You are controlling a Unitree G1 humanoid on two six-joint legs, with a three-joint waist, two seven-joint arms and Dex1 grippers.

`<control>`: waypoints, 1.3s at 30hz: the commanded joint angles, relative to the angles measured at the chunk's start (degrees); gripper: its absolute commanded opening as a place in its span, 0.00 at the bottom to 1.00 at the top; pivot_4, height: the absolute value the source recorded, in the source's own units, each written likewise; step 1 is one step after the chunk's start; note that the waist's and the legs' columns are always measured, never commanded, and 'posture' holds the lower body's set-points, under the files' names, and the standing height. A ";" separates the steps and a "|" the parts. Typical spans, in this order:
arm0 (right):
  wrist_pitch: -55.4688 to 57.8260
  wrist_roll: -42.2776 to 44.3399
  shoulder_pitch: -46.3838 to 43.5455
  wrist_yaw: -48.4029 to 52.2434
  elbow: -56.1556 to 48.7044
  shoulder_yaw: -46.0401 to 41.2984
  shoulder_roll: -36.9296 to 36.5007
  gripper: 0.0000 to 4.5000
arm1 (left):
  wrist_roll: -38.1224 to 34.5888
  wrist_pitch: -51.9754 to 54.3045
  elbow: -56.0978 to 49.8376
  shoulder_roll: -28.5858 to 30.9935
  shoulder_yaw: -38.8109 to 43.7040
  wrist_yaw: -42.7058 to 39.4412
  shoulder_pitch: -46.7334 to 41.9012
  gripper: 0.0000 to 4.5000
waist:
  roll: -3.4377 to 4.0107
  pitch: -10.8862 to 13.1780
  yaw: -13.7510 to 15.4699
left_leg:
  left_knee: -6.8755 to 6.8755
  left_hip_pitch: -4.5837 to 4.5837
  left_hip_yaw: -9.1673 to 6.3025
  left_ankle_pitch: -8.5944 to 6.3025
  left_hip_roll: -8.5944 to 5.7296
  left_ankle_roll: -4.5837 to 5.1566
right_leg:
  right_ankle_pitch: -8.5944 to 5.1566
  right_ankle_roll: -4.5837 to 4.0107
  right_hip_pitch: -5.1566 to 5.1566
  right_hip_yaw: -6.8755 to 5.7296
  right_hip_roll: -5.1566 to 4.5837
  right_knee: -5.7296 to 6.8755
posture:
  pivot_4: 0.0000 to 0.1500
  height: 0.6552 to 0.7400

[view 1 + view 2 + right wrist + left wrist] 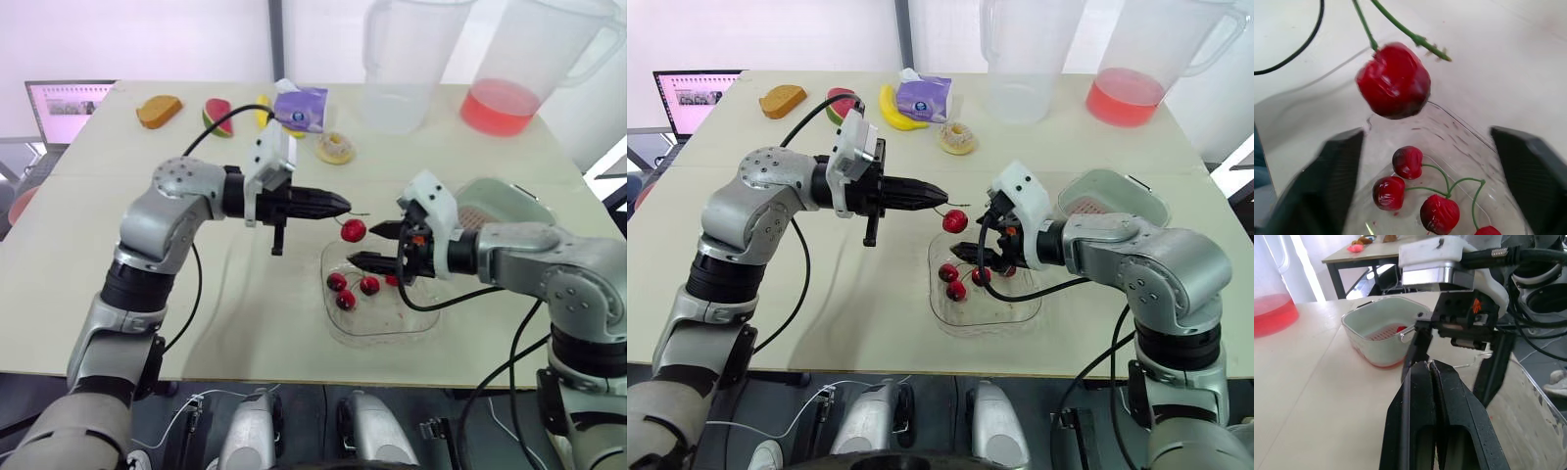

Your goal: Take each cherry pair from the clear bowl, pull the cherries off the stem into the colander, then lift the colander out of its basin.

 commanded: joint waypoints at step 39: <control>-0.82 -1.18 4.79 -1.68 0.71 3.07 -0.99 0.14 | -0.88 0.86 -2.15 0.44 1.08 0.79 -1.28 0.00 | -0.01 0.01 -0.27 | 0.00 -0.01 0.01 -0.01 0.01 0.02 | 0.00 0.00 0.00 0.02 -0.03 -0.03 | 1.00 1.00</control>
